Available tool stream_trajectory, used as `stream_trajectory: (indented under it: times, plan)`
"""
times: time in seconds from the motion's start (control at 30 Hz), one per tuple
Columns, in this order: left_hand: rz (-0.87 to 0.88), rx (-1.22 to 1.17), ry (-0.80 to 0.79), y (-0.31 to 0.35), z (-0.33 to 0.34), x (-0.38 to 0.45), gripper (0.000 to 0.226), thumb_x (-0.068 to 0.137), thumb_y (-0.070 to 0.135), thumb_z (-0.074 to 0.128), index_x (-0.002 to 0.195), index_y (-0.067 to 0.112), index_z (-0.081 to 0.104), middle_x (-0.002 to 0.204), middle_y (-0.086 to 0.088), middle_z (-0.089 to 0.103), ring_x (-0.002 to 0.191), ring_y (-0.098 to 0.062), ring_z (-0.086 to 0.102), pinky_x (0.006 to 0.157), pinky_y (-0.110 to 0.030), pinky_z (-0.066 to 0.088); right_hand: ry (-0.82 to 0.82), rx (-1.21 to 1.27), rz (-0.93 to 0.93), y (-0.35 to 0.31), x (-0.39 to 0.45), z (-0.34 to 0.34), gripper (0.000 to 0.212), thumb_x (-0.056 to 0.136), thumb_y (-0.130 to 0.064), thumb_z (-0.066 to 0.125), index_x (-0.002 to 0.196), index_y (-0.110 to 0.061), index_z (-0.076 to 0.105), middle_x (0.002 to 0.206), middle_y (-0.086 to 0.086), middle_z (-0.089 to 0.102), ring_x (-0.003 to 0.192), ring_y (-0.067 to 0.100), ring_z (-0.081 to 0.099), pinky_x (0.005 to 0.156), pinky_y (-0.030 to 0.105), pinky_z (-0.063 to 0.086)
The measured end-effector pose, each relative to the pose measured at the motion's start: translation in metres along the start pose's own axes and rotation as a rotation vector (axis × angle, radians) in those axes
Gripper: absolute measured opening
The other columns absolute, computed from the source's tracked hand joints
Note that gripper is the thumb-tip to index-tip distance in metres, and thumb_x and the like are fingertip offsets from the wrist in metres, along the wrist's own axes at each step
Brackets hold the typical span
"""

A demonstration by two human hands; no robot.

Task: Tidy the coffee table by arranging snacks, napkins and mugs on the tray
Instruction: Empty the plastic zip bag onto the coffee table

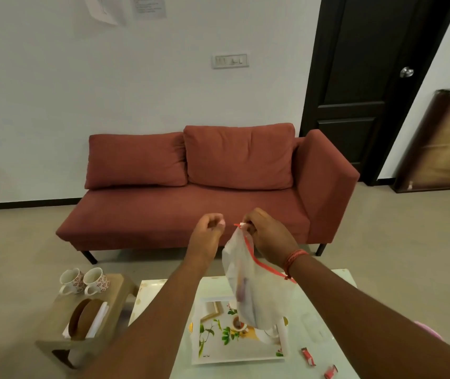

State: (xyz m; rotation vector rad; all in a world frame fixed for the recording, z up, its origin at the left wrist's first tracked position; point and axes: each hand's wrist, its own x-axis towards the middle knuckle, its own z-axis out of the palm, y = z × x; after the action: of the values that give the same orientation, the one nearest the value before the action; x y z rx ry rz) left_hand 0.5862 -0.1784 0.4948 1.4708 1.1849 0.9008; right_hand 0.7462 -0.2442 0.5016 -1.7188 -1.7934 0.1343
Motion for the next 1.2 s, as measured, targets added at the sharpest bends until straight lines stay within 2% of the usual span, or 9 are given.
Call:
stream_trajectory:
  times: [0.03,0.1,0.2,0.37,0.47,0.6,0.7,1.03,1.2]
  plan:
    - [0.072,0.038,-0.076,0.001,-0.001,0.000,0.021,0.100,0.019,0.054,0.119,0.019,0.062,0.116,0.003,0.065,0.102,-0.008,0.060,0.083,-0.014,0.050,0.005,0.008,-0.011,0.000,0.002,-0.001,0.010,0.099,-0.019,0.049,0.098,-0.016,0.058,0.098,0.000,0.056,0.072,0.027,0.056,0.062,0.043,0.048]
    - [0.140,0.055,-0.205,0.003,0.000,0.003,0.022,0.101,0.017,0.053,0.121,0.018,0.063,0.117,0.004,0.066,0.105,-0.008,0.062,0.085,-0.014,0.049,-0.005,0.017,-0.024,0.002,0.006,-0.003,0.011,0.099,-0.021,0.050,0.100,-0.015,0.059,0.099,0.002,0.057,0.075,0.028,0.056,0.064,0.044,0.048]
    - [0.215,0.145,-0.251,0.006,0.003,0.005,0.017,0.099,0.021,0.058,0.113,0.018,0.067,0.107,0.003,0.070,0.096,-0.006,0.064,0.081,-0.014,0.049,-0.017,0.035,-0.025,0.007,0.012,-0.006,0.010,0.099,-0.020,0.050,0.098,-0.016,0.059,0.097,0.000,0.056,0.077,0.026,0.056,0.066,0.045,0.048]
    - [0.252,0.220,-0.172,0.014,0.010,0.005,0.012,0.098,0.022,0.058,0.093,0.015,0.066,0.089,-0.003,0.068,0.076,-0.008,0.056,0.072,-0.026,0.050,-0.041,0.017,-0.029,0.014,0.019,-0.009,0.016,0.101,-0.021,0.046,0.092,-0.015,0.059,0.090,-0.001,0.051,0.075,0.025,0.053,0.068,0.048,0.047]
    - [0.285,0.224,-0.153,0.018,0.013,0.009,0.013,0.098,0.019,0.056,0.088,0.014,0.063,0.083,-0.004,0.066,0.071,-0.007,0.052,0.069,-0.024,0.047,-0.033,0.052,-0.036,0.017,0.023,-0.011,0.015,0.100,-0.020,0.048,0.091,-0.014,0.058,0.087,-0.004,0.049,0.075,0.021,0.051,0.068,0.049,0.047]
    - [0.306,0.224,-0.148,0.025,0.014,0.012,0.015,0.098,0.017,0.057,0.085,0.011,0.060,0.078,-0.010,0.062,0.064,-0.005,0.047,0.062,-0.022,0.043,-0.007,0.138,-0.075,0.017,0.029,-0.013,0.006,0.096,-0.018,0.058,0.101,-0.020,0.060,0.091,-0.011,0.052,0.079,0.012,0.053,0.069,0.038,0.049]
    - [0.335,0.225,-0.119,0.032,0.015,0.015,0.015,0.098,0.012,0.057,0.083,0.011,0.061,0.072,0.000,0.061,0.060,0.001,0.048,0.059,-0.014,0.042,0.034,0.132,-0.073,0.016,0.035,-0.015,0.004,0.092,-0.019,0.063,0.096,-0.020,0.061,0.087,-0.008,0.055,0.077,0.015,0.053,0.067,0.041,0.050]
    - [0.408,0.309,-0.027,0.041,0.007,0.029,0.024,0.097,0.009,0.056,0.078,0.024,0.058,0.074,0.002,0.064,0.067,-0.005,0.058,0.061,-0.012,0.046,0.076,0.116,-0.059,0.017,0.053,-0.015,0.001,0.089,-0.020,0.065,0.089,-0.021,0.064,0.082,-0.012,0.057,0.075,0.013,0.054,0.067,0.038,0.049]
    - [0.347,0.234,0.056,0.044,-0.008,0.037,0.021,0.097,0.008,0.056,0.078,0.017,0.059,0.069,0.003,0.061,0.062,0.000,0.053,0.058,-0.009,0.043,0.087,0.084,-0.045,0.033,0.056,-0.017,0.004,0.086,-0.018,0.068,0.085,-0.019,0.064,0.080,-0.010,0.058,0.077,0.020,0.054,0.068,0.041,0.049]
